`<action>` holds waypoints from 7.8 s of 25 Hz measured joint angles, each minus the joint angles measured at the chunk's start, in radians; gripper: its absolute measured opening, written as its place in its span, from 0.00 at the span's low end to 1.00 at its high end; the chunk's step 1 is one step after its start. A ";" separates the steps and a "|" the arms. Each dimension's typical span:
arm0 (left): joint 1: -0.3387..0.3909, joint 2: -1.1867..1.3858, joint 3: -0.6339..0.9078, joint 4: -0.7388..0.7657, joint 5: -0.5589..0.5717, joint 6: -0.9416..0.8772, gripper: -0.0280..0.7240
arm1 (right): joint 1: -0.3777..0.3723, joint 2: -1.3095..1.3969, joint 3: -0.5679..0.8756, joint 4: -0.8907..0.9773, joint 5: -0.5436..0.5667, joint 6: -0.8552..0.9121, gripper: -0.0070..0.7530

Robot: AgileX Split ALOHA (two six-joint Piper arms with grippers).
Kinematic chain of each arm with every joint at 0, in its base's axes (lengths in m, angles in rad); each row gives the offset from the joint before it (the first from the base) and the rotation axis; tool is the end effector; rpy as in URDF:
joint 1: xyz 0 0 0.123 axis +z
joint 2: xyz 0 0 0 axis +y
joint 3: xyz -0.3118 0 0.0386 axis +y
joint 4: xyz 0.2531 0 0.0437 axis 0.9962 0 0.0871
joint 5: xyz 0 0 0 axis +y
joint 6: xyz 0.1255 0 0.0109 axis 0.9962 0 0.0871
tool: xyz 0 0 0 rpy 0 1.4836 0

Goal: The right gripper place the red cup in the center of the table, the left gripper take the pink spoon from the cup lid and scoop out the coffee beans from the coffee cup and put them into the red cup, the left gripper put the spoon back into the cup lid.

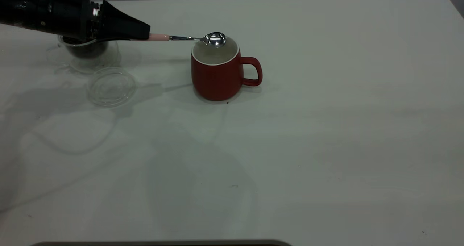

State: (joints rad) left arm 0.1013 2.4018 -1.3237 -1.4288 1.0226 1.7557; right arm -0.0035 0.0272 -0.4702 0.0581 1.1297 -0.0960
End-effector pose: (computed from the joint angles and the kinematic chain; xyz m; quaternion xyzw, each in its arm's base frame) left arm 0.4463 -0.0617 0.0392 0.2339 0.8345 -0.4147 0.2774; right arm 0.0032 0.0066 0.2471 -0.0422 0.8830 0.0058 0.4674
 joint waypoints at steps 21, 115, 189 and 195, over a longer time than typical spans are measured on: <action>0.476 -0.219 0.261 0.245 0.106 -0.337 0.20 | 0.000 0.000 0.000 0.000 0.000 0.000 0.79; 0.011 -1.363 0.226 1.320 0.147 -1.650 0.80 | 0.000 0.000 0.000 0.001 0.000 0.000 0.79; 0.011 -2.420 0.836 1.322 0.114 -1.629 0.80 | 0.022 0.000 0.000 0.001 0.000 0.000 0.79; 0.011 -2.420 0.836 1.322 0.114 -1.629 0.80 | 0.023 0.000 0.000 0.001 0.000 0.000 0.79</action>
State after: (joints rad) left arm 0.1127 -0.0181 -0.4877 -0.1067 1.1362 0.1269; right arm 0.0193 0.0272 -0.4702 0.0590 1.1297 -0.0960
